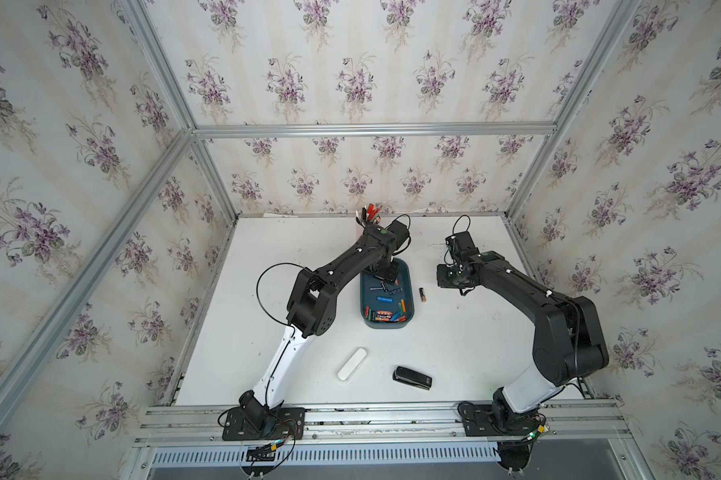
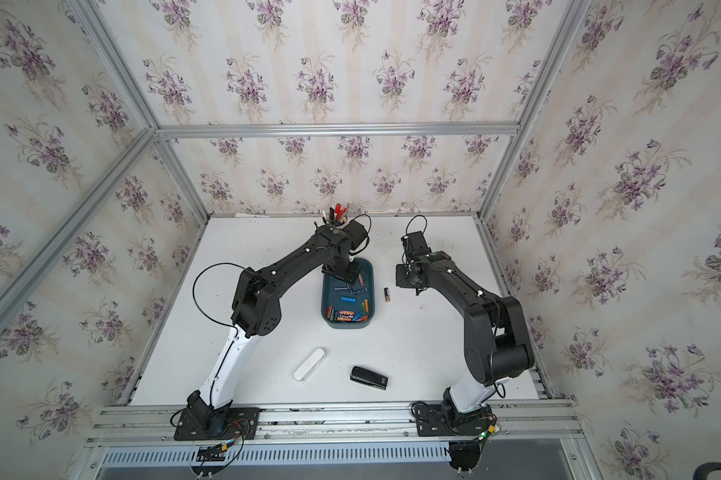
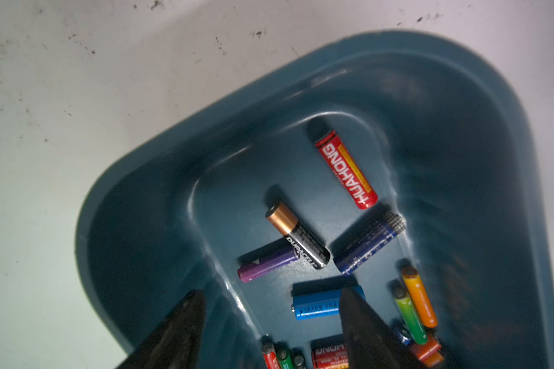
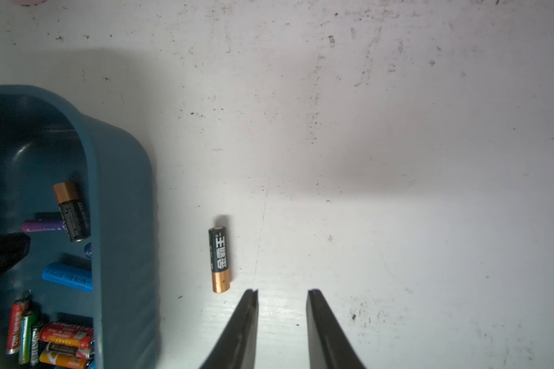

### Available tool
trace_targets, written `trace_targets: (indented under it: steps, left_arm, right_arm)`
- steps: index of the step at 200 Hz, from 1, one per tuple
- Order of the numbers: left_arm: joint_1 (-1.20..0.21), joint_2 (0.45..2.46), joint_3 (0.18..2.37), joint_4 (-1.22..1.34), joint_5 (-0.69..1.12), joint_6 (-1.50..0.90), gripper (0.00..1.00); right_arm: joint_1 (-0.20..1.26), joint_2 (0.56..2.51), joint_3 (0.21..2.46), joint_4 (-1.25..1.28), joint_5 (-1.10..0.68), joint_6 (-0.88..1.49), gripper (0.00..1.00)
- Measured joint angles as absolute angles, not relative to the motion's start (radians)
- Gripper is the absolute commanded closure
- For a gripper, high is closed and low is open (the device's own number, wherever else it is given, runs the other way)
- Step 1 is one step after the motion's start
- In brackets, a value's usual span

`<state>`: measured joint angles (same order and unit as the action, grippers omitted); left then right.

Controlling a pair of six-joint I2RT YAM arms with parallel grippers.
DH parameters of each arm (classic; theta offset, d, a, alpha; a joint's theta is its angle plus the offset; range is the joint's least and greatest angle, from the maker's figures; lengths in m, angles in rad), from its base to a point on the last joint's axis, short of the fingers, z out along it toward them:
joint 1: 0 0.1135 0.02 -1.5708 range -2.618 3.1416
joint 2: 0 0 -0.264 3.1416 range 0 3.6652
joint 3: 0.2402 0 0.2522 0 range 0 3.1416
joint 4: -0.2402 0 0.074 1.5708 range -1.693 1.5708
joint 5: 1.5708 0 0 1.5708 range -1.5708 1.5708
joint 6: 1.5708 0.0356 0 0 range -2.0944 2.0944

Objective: Take the batteries out of the storage box
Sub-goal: Place the battery at the center of the board, then pick up the battery from the storage box.

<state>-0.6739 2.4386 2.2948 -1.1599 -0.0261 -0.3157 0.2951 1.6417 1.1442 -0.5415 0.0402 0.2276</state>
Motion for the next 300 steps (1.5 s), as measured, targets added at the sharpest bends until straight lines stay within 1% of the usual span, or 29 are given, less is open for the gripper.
trace_targets:
  steps: [15,34,43,44,48,61,98,119,187,225,300]
  left_arm:
    - [-0.674,2.454,2.303,-1.154,-0.026,-0.318,0.38]
    - [-0.674,2.475,2.308,-1.151,-0.026,-0.321,0.44]
    - [-0.674,2.482,2.309,-1.148,-0.026,-0.321,0.44]
    - [-0.674,2.483,2.309,-1.148,-0.026,-0.321,0.46]
    - [-0.674,2.487,2.310,-1.146,-0.026,-0.321,0.48]
    - [-0.673,2.494,2.311,-1.146,-0.025,-0.323,0.49]
    - [-0.673,2.514,2.316,-1.132,-0.015,-0.325,0.58]
    - [-0.673,2.523,2.317,-1.129,-0.002,-0.329,0.60]
    - [-0.673,2.534,2.317,-1.129,0.027,-0.341,0.74]
    - [-0.673,2.534,2.317,-1.128,0.052,-0.348,0.79]
    - [-0.665,2.533,2.317,-1.126,0.101,-0.358,0.84]
  right_arm:
    - [0.293,1.645,1.143,-0.542,0.036,0.220,0.68]
    - [0.289,1.649,1.139,-0.538,0.030,0.210,0.68]
    - [0.286,1.651,1.137,-0.536,0.030,0.209,0.68]
    - [0.286,1.651,1.137,-0.536,0.030,0.209,0.68]
    - [0.285,1.653,1.136,-0.535,0.030,0.208,0.68]
    - [0.281,1.657,1.135,-0.535,0.029,0.206,0.68]
    - [0.279,1.660,1.136,-0.535,0.018,0.202,0.68]
    - [0.278,1.662,1.136,-0.535,0.015,0.202,0.68]
    - [0.278,1.668,1.136,-0.535,0.014,0.202,0.69]
    - [0.278,1.668,1.134,-0.534,0.010,0.202,0.69]
    - [0.278,1.661,1.119,-0.527,0.005,0.204,0.69]
